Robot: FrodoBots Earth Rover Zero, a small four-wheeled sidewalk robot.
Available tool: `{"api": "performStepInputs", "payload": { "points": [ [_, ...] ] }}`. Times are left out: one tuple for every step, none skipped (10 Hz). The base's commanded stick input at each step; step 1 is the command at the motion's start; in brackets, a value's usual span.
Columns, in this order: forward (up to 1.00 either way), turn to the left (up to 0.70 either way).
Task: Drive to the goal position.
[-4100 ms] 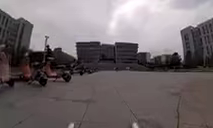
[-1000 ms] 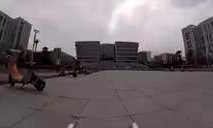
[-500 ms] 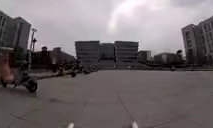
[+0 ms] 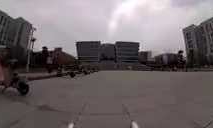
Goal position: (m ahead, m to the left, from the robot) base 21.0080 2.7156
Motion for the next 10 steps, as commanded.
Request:
{"api": "performStepInputs", "payload": {
  "points": [
    [0.7, 0.0],
    [0.7, 0.0],
    [0.7, 0.0],
    [0.7, 0.0],
    [0.7, 0.0],
    [0.7, 0.0],
    [0.7, 0.0],
    [0.7, 0.0],
    [0.7, 0.0],
    [0.7, 0.0]
  ]
}}
